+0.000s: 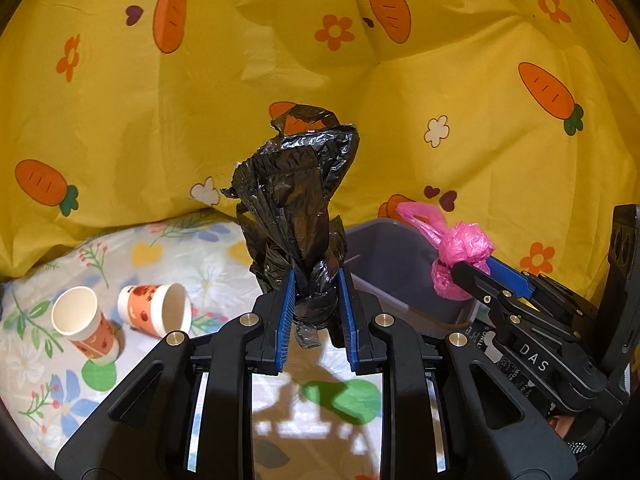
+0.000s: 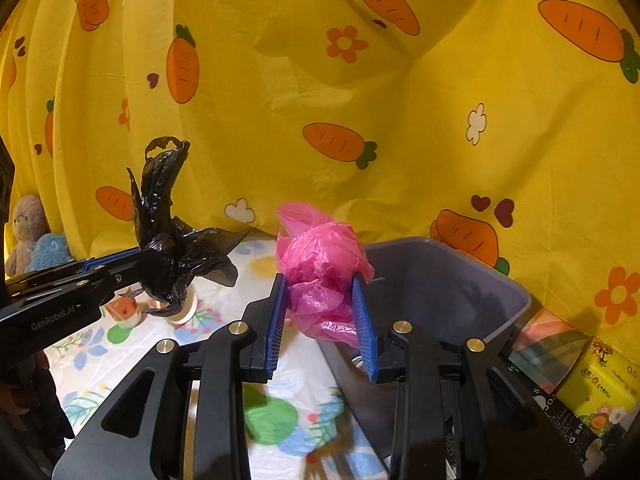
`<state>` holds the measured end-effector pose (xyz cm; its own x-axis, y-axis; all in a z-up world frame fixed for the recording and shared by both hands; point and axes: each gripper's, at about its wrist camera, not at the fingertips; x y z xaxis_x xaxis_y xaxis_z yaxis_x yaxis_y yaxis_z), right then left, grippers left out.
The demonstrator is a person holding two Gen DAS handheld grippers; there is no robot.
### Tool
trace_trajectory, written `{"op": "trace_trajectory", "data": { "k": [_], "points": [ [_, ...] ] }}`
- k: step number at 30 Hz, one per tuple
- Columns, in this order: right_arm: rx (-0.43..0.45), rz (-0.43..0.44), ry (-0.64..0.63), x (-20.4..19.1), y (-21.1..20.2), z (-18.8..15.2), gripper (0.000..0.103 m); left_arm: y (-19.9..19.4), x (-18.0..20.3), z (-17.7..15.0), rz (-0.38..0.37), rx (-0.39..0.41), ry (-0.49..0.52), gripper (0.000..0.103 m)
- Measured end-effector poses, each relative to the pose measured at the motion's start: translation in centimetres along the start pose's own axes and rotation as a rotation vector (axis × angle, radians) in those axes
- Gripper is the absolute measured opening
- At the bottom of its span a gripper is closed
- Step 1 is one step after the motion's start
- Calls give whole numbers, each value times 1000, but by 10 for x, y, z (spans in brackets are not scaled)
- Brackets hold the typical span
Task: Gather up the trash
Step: 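Carry the black bag and pink bag over the grey bin with both tools, then open both tools over the grey bin to drop the bags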
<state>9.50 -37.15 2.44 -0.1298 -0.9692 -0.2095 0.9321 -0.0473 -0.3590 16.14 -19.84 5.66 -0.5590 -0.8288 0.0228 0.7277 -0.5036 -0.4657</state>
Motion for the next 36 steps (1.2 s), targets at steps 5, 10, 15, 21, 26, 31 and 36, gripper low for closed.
{"op": "trace_trajectory", "data": {
  "k": [5,10,15,21,26,31,36],
  "points": [
    [6,-50,34,22,5,6,33,23,16,13,-71,-1,11,21],
    [-5,-86,57,37,13,6,33,45,26,23,-146,4,0,21],
    [-11,-101,68,46,20,6,33,68,33,28,-184,-21,-9,21],
    [-21,-110,85,52,27,5,33,88,34,27,-230,-49,-32,21],
    [-22,-115,79,52,30,5,33,101,36,25,-264,-71,-49,21],
    [-25,-122,81,54,33,3,33,111,34,23,-294,-87,-83,22],
    [-28,-134,83,59,36,1,49,114,33,20,-299,-82,-95,61]
  ]
}}
Point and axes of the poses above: each gripper's, at about its wrist camera, not at the fingertips, and y roughly the way its jaws point, x to its right, z to its top, and after that the axes turned 5 degrees about y, right-handed
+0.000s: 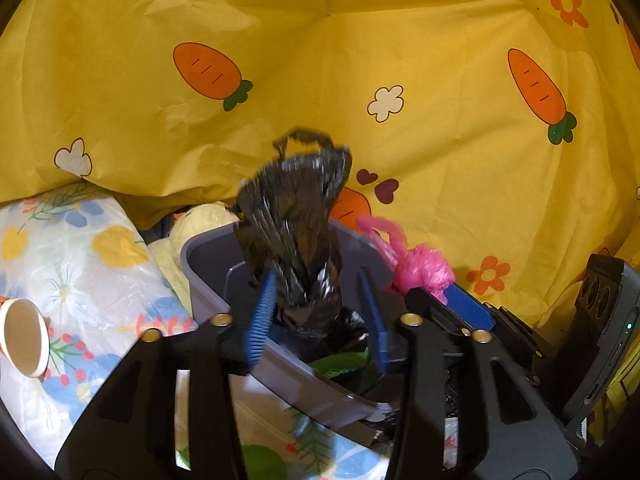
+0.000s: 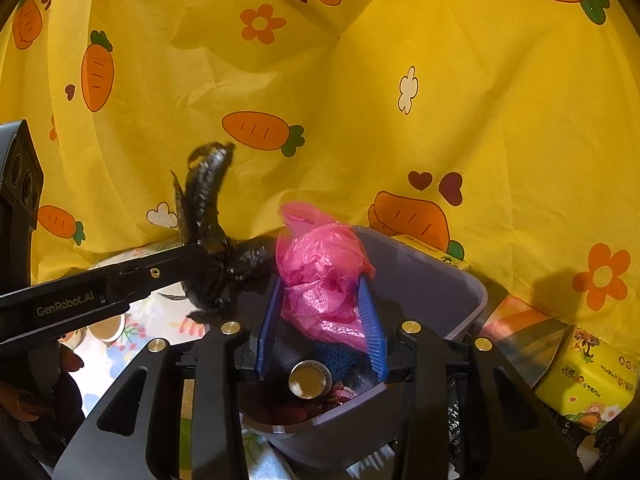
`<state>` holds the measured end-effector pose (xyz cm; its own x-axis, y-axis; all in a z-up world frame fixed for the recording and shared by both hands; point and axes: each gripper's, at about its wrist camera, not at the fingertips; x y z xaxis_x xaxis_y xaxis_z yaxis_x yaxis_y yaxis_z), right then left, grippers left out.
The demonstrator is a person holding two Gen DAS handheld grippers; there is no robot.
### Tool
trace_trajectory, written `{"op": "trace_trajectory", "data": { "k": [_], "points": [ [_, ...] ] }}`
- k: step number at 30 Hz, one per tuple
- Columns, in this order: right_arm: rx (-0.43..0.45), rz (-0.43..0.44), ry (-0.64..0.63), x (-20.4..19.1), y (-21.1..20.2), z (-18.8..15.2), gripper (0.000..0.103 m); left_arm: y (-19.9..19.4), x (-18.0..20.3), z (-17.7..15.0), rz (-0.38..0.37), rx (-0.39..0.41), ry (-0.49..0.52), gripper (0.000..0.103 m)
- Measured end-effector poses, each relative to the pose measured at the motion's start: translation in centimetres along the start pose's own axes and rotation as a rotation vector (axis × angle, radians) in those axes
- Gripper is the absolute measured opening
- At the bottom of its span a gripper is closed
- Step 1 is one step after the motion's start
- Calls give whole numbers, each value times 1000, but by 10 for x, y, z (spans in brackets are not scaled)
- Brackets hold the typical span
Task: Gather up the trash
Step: 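Open both tools over the grey bin to drop the bags, then move both open tools back over the table toward the two paper cups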
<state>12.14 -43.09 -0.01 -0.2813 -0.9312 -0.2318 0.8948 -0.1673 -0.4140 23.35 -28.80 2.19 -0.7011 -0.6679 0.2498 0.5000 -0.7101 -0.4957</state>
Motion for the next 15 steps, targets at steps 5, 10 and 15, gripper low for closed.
{"op": "trace_trajectory", "data": {
  "k": [5,10,15],
  "points": [
    [9,-29,4,5,-3,-1,54,-18,-13,-4,90,58,-38,90],
    [52,-31,7,3,-17,-2,70,-46,-28,-12,259,87,-30,97],
    [51,-12,10,-8,-25,-2,81,-73,-49,-24,339,93,-69,97]
  ]
}}
Point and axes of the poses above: each gripper's, at about its wrist camera, not at the fingertips, and y roughly the way its jaws point, x to its right, z to its top, and after that the axes turned 5 degrees about y, right-handed
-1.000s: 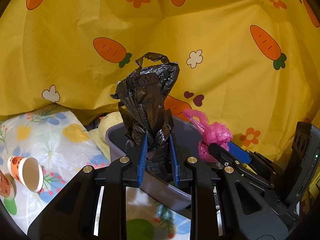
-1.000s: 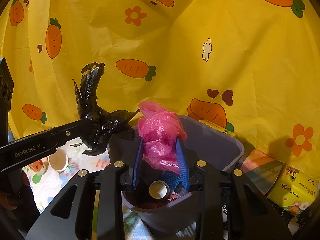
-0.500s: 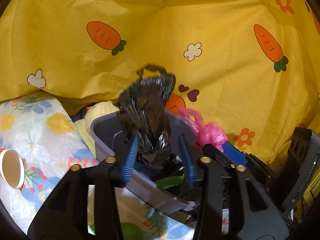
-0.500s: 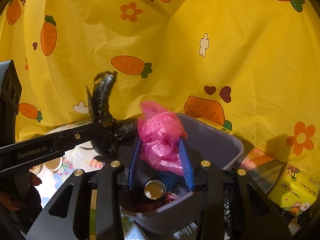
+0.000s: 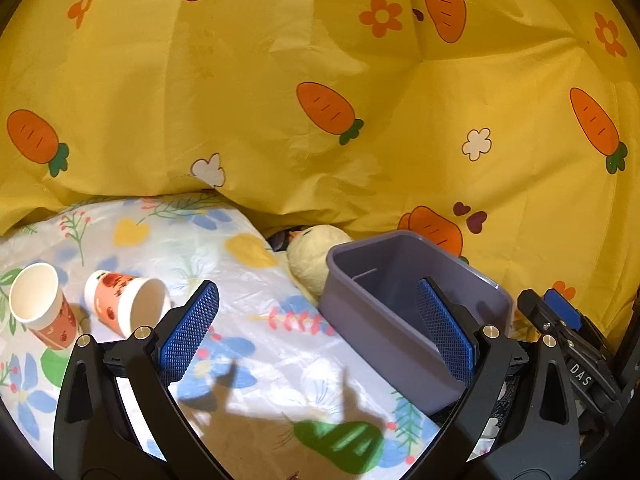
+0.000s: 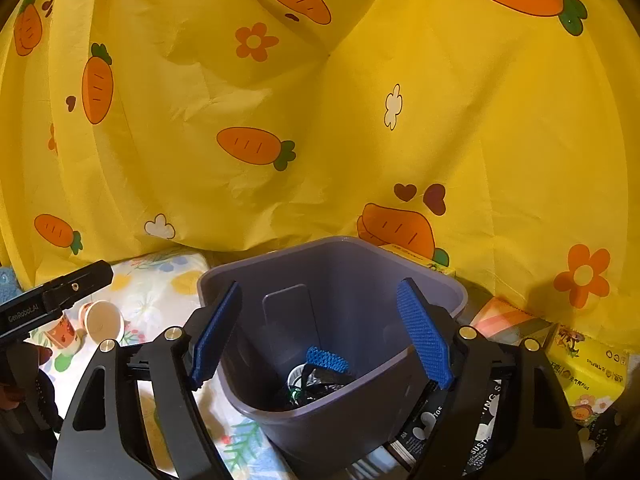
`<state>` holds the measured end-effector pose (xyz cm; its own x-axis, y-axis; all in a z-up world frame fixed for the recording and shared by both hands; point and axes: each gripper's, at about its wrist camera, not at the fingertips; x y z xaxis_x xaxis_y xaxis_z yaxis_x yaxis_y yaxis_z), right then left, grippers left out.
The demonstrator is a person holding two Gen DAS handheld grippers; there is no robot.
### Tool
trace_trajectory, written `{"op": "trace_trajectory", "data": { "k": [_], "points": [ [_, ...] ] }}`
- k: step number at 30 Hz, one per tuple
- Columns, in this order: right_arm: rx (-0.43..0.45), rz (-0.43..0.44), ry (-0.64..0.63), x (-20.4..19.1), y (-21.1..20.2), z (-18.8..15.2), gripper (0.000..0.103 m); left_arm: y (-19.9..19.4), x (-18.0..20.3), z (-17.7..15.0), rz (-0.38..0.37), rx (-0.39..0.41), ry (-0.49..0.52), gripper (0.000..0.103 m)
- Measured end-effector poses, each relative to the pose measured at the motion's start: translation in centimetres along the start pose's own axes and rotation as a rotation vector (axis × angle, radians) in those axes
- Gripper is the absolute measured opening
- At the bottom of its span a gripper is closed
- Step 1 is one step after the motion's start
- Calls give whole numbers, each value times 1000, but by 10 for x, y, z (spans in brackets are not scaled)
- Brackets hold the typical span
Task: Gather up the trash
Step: 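Move both open tools back over the table toward the two paper cups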
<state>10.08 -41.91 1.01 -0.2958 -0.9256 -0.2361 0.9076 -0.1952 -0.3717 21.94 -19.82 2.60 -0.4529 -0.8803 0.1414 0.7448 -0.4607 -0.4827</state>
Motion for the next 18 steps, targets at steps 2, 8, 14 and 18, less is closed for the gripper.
{"op": "trace_trajectory", "data": {
  "k": [2,8,14,18],
  "points": [
    [5,19,-7,-8,-6,-1,84,-8,-9,-4,28,-5,-8,97],
    [-5,84,-56,-42,-20,-6,86,-40,-40,-21,159,7,-13,97],
    [-51,175,-101,-82,-22,-19,86,-69,-86,-40,301,-5,-51,97],
    [-98,238,-141,-111,-18,-31,86,-92,-122,-54,391,-7,-94,97]
  ]
}}
Point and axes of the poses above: each gripper's, at about its wrist camera, not at the fingertips, and y roughly the way its jaws point, x to its right, z to its top, and after that the axes turned 5 degrees about y, right-handed
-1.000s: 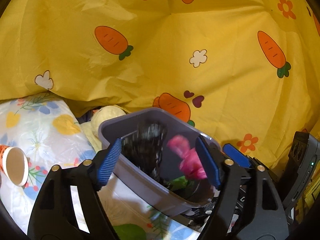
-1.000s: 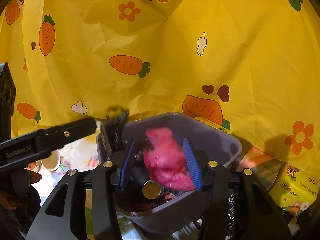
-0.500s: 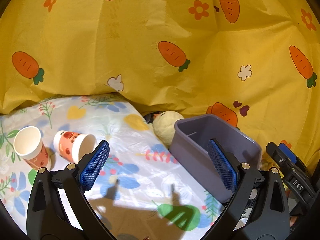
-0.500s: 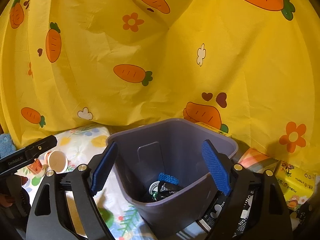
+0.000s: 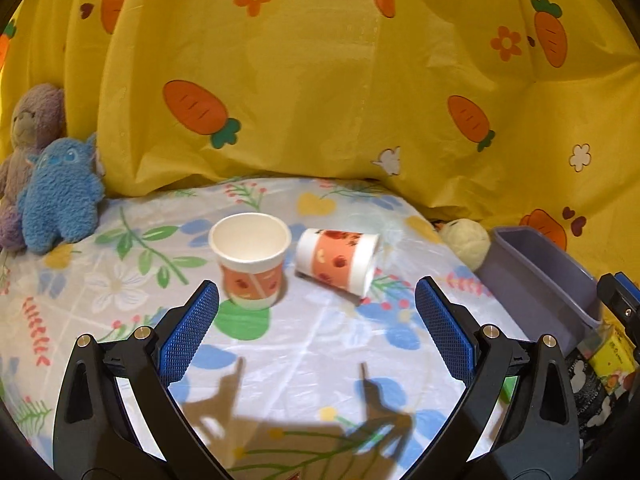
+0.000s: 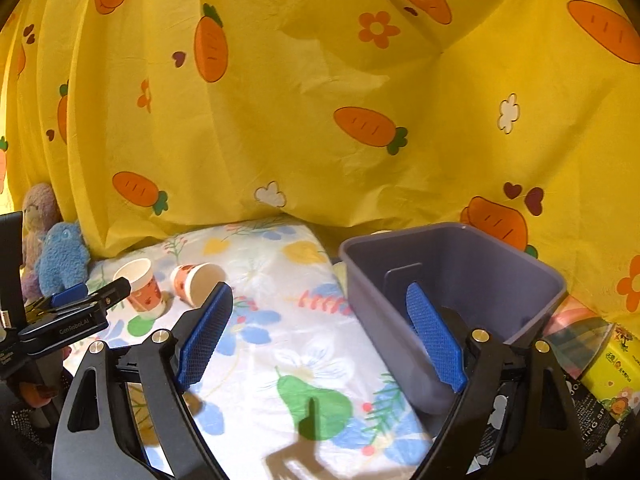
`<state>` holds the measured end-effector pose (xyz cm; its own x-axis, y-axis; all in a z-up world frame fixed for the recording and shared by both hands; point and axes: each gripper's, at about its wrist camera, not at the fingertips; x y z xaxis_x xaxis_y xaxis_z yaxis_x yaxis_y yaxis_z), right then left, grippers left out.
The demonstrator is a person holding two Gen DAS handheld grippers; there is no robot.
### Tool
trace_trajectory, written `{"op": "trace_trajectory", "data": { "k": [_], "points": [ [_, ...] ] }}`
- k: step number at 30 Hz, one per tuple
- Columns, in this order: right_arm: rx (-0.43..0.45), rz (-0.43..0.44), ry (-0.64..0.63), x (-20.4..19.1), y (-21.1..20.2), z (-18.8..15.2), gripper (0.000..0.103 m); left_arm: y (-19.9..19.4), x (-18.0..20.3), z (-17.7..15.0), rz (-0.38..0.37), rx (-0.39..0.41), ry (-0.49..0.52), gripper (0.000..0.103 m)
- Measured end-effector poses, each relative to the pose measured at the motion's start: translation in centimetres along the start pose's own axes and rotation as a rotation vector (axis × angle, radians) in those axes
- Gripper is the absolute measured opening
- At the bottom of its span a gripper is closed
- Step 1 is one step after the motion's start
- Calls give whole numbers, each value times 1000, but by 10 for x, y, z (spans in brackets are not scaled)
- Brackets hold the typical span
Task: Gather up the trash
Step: 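Move both open tools back over the table toward the two paper cups, then grasp the upright paper cup with the left tool while the right tool grasps the tipped cup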
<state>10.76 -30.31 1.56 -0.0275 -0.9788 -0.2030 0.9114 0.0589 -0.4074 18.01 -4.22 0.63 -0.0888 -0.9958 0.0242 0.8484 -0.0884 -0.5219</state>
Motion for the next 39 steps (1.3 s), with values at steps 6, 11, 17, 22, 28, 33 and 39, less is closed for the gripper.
{"op": "trace_trajectory", "data": {
  "k": [6,11,17,22,28,33,39],
  "points": [
    [-53,71,-60,-42,19,-8,86,-11,-50,-9,104,12,-56,97],
    [-108,113,-83,-68,40,-8,86,-17,-75,-11,146,24,-85,97],
    [-200,145,-122,-94,71,-11,73,-15,-92,-13,174,16,-120,97],
    [-256,148,-161,-112,100,-13,70,-11,-96,-12,175,11,-113,97],
    [-340,155,-151,-124,138,-12,66,-2,-96,-5,178,2,-89,97],
    [-395,175,-105,-123,167,-15,48,10,-98,-3,170,-18,-81,97],
    [-386,206,-95,-128,180,-13,40,23,-95,-6,101,-25,-68,97]
  ]
}}
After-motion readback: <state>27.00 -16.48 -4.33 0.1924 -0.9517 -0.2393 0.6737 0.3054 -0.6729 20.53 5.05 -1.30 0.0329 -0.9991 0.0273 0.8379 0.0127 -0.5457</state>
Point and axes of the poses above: each gripper's, at about its wrist camera, not at the fingertips, and y roughly the way its jaws point, x to its right, z to its top, and after that the axes turned 5 degrees about y, right-handed
